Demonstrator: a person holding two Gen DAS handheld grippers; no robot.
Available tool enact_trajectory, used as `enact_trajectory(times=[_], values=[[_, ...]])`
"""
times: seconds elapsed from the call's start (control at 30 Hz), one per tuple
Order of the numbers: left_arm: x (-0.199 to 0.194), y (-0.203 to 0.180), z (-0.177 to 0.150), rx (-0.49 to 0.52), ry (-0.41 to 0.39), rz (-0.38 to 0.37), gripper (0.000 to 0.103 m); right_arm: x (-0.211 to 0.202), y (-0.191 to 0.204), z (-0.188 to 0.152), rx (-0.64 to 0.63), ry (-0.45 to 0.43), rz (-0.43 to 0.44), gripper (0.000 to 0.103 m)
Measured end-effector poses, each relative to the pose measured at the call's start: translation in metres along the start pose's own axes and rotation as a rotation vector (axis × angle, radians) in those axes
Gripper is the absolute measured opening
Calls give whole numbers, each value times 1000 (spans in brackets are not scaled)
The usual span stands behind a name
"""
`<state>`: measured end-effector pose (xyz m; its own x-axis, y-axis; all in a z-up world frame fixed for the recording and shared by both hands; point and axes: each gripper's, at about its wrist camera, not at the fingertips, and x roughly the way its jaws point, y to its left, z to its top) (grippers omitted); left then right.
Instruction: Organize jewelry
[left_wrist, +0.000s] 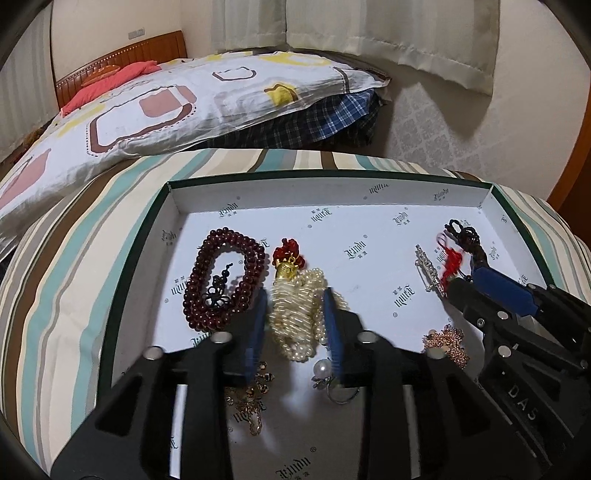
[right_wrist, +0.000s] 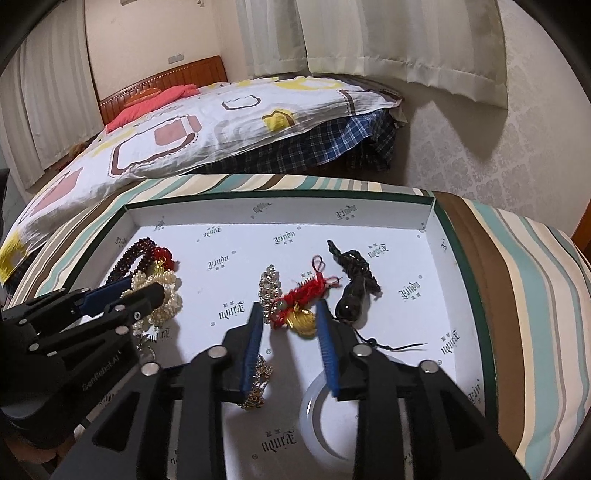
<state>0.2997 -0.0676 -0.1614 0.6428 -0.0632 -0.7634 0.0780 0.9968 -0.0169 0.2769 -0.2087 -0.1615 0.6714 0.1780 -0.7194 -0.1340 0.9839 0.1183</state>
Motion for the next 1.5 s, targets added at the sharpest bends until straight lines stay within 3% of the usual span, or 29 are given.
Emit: enact_trajectory(times=[0.27, 0.37, 0.57, 0.87, 1.2, 1.5], values=[[-4, 0, -2, -4, -7, -3, 59, -6, 2, -1, -11, -23, -19, 52], [-9, 0, -2, -5, -17, -1, 61, -11, 0, 0, -8, -38, -24, 57], [-20, 3, -2, -1, -51, 39, 75, -21, -3, 2, -12, -67, -45, 69], [-39, 4, -10, 13, -88, 85, 87, -31, -8, -6, 3, -76, -67, 78], [-76, 13, -30, -5, -103, 86, 89, -65, -10, -21, 37, -93, -85, 80], [-145, 17, -49, -25, -160, 65, 94, -116, -2, -35, 39, -132, -89, 82]])
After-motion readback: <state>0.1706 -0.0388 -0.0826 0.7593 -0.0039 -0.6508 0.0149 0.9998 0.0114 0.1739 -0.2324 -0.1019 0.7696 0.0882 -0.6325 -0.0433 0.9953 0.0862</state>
